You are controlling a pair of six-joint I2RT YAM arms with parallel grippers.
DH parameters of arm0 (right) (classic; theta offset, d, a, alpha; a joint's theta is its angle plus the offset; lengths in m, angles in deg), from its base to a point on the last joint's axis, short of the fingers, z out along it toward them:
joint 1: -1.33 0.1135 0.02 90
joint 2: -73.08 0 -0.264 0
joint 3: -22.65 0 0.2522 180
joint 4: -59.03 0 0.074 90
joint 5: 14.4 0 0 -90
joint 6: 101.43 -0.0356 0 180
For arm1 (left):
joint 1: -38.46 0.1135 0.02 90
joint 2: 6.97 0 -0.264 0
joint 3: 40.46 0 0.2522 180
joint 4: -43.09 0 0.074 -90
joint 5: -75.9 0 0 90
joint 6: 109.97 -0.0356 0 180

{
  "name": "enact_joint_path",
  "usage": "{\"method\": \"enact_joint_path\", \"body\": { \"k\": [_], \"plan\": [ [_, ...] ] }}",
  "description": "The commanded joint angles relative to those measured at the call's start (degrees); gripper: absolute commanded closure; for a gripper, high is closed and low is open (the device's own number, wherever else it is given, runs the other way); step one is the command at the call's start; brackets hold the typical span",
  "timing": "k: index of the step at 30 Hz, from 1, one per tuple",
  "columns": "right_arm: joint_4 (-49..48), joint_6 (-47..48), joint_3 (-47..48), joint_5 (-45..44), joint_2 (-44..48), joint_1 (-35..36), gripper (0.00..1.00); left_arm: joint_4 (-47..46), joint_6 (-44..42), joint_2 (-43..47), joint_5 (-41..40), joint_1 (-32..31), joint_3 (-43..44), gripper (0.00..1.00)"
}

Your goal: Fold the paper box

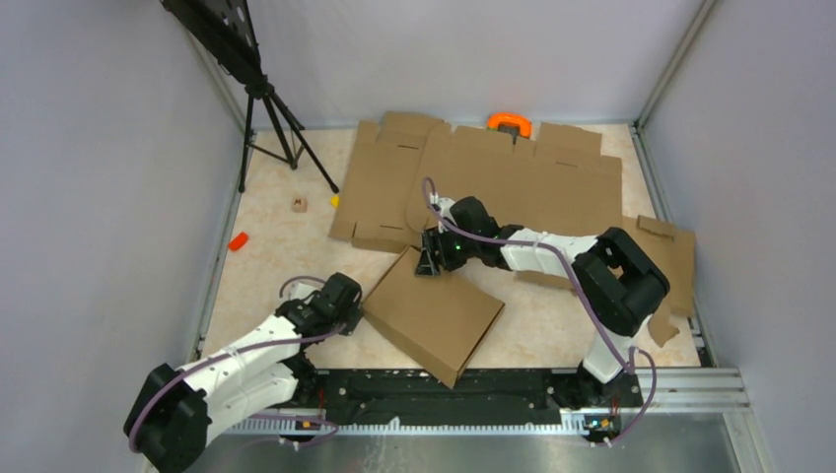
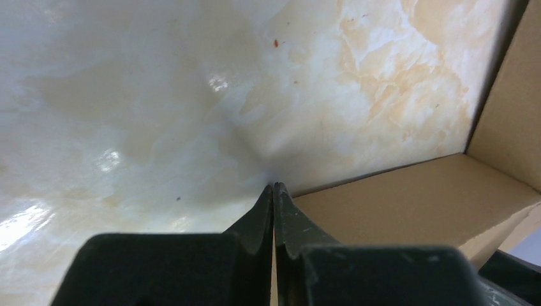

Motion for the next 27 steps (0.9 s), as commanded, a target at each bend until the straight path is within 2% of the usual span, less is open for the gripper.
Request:
{"method": "enact_joint_path", "body": {
  "k": [1,4,6,11,19,22,25,27],
  "plan": [
    [9.01,-3.41,-2.21,8.63,-0.54,3.72,0.43,1.5,-1.26,2.34,3.42,-1.04,6.4,1.0],
    [11.34,-2.36,-1.76,5.18,0.04,3.51,0.43,17.06,-1.91,3.43,-1.17,-1.04,10.04,1.0],
    [11.58,-2.04,-1.64,3.89,-0.43,3.54,0.43,22.86,-0.62,3.96,-1.66,-1.01,10.05,1.0],
    [11.42,-2.13,-1.13,3.5,-1.58,3.56,0.43,26.96,0.73,7.02,4.81,-1.07,7.84,1.0],
    [12.02,-1.68,0.1,3.65,-1.31,3.85,0.43,35.27,1.21,9.24,5.68,-1.04,8.08,1.0],
    [12.04,-1.58,0.31,3.62,-1.18,3.87,0.43,32.96,1.2,8.6,9.33,-1.04,7.14,1.0],
    [11.5,-1.71,0.48,4.33,-1.18,4.0,0.43,23.38,1.96,8.4,15.01,-1.04,2.84,1.0],
    [11.32,-1.85,0.65,4.64,-1.18,4.29,0.43,18.39,2.54,8.37,15.45,-1.05,1.21,1.0]
  ]
}}
